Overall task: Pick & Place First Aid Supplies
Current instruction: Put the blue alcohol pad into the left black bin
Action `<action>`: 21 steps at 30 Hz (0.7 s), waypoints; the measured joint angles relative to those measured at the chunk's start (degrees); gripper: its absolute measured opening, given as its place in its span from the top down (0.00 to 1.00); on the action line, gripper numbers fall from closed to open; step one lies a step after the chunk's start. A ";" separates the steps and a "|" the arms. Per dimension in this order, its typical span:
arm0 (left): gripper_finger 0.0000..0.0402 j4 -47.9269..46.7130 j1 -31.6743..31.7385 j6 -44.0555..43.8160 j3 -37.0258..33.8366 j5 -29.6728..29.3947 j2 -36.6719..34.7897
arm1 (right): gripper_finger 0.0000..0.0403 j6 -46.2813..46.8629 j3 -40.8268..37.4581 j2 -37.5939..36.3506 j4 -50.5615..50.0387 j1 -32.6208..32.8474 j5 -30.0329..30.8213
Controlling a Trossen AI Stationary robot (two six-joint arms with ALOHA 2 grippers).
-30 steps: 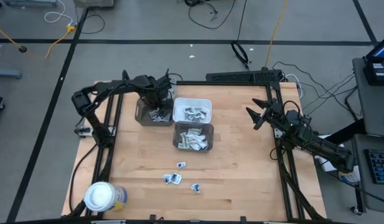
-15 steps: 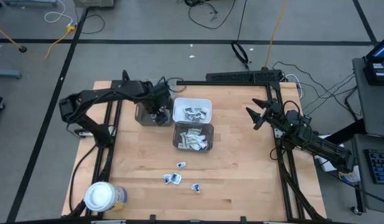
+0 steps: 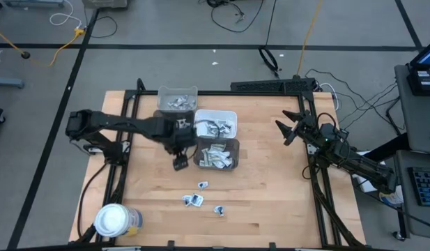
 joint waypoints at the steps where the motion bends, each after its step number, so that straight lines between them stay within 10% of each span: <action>1: 0.32 0.00 -1.52 -1.03 0.00 0.00 0.00 | 0.26 0.00 0.02 -0.01 0.00 0.01 0.00; 21: 0.32 2.91 -28.10 -20.13 0.00 0.20 0.02 | 0.26 0.00 0.00 -0.01 0.00 0.01 0.00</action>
